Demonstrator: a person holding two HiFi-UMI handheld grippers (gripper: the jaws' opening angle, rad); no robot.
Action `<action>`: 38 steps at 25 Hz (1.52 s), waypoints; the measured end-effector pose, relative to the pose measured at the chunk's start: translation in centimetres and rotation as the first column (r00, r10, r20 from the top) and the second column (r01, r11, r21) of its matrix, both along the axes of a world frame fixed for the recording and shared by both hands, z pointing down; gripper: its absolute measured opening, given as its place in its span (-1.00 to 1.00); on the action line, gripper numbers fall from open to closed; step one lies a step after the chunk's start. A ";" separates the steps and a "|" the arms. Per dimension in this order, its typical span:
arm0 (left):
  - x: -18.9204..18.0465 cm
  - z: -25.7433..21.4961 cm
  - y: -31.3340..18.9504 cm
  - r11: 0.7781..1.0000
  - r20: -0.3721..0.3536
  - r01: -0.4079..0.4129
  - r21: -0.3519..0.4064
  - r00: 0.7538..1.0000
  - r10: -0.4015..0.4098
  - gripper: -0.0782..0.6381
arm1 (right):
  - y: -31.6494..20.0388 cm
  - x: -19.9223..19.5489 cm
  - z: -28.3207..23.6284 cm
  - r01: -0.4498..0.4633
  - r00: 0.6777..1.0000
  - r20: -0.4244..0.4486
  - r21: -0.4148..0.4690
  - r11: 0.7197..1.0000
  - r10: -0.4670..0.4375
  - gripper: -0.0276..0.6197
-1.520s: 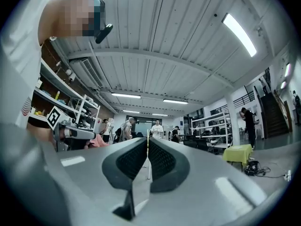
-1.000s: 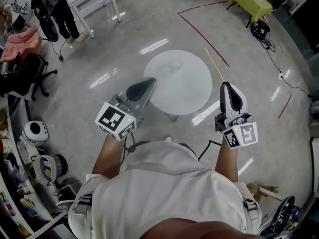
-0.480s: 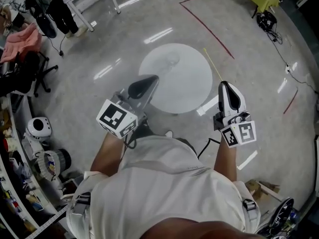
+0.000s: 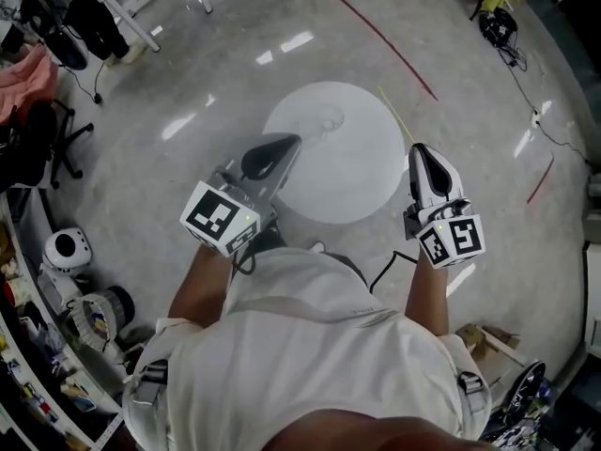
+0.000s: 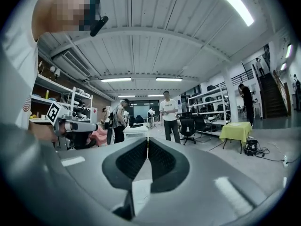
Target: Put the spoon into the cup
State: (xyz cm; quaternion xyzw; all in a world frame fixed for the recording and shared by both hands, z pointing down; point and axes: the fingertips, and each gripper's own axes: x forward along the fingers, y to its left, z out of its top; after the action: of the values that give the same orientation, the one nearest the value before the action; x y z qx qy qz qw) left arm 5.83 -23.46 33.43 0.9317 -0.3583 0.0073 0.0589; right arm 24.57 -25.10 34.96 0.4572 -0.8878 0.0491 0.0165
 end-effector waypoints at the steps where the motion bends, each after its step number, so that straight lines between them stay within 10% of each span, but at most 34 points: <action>1: -1.1 0.4 -1.0 1.000 -0.005 -0.006 -0.011 1.000 0.006 -0.78 | -1.0 -1.0 0.3 -0.004 1.000 -0.010 -0.017 1.000 0.004 -0.88; 13: -9.7 5.0 -11.1 0.992 -0.032 -0.076 -0.099 0.997 0.073 -0.78 | -10.1 -8.3 6.9 -0.136 0.976 -0.198 -0.219 0.966 0.092 -0.88; 26: -6.3 10.0 -13.8 0.982 -0.022 -0.035 -0.185 0.999 0.031 -0.78 | -14.1 -8.0 18.6 -0.075 0.871 -0.461 -0.468 0.880 -0.171 -0.87; 38: -8.5 11.6 -14.6 0.978 0.042 0.042 -0.207 0.999 -0.034 -0.78 | -16.1 -10.2 27.4 -0.081 0.787 -0.529 -0.601 0.795 -0.319 -0.87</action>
State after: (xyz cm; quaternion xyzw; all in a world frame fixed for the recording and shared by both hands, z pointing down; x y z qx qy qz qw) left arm -2.64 -38.01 45.00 0.9132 -0.3743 0.0611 0.1491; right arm 14.41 -41.21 62.37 0.3591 -0.8015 0.1746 0.4452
